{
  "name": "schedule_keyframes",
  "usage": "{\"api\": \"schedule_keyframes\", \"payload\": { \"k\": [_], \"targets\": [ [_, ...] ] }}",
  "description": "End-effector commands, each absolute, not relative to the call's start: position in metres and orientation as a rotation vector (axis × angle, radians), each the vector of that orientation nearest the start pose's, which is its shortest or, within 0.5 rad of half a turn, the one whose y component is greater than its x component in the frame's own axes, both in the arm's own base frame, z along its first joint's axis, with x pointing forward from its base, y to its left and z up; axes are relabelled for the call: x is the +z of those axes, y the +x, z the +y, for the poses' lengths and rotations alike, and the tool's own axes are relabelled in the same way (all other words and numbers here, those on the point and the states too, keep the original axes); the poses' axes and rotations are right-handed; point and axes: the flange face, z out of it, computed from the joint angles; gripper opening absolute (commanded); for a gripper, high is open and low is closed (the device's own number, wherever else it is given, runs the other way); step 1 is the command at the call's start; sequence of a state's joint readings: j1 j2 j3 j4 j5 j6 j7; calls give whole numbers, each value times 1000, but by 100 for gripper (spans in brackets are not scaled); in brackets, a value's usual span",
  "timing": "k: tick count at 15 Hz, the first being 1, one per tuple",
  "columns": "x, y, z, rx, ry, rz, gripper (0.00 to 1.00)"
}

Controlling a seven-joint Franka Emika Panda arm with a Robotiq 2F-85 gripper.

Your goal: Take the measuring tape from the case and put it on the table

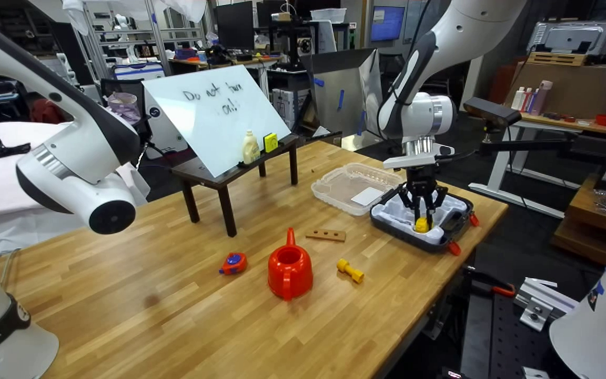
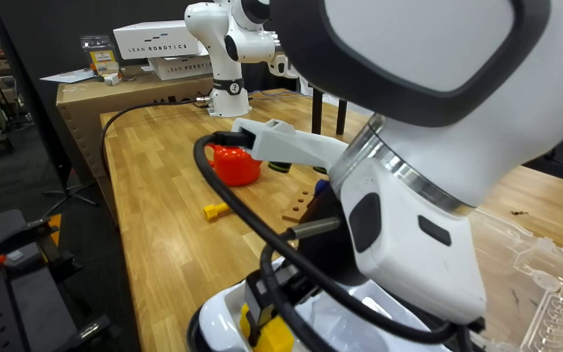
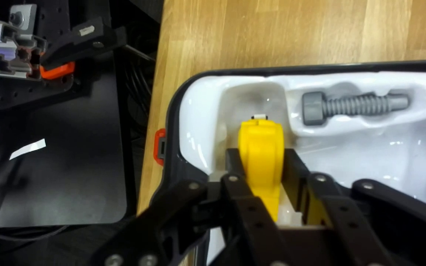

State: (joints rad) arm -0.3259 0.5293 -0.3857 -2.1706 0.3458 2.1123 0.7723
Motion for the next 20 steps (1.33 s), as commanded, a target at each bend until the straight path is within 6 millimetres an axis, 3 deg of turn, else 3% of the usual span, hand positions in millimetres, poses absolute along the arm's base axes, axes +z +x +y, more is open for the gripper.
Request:
{"api": "schedule_keyframes", "payload": {
  "k": [1, 4, 8, 12, 15, 18, 20],
  "targets": [
    [151, 372, -328, 723, -1940, 2309, 8],
    [176, 373, -329, 618, -1968, 2296, 8],
    [214, 382, -311, 416, -2116, 2242, 8],
    [243, 396, -259, 314, -2322, 2047, 8],
    [256, 406, -203, 315, -2474, 1841, 8],
    [255, 411, -149, 351, -2621, 1603, 8],
    [244, 412, -127, 388, -2697, 1466, 8]
  ]
}}
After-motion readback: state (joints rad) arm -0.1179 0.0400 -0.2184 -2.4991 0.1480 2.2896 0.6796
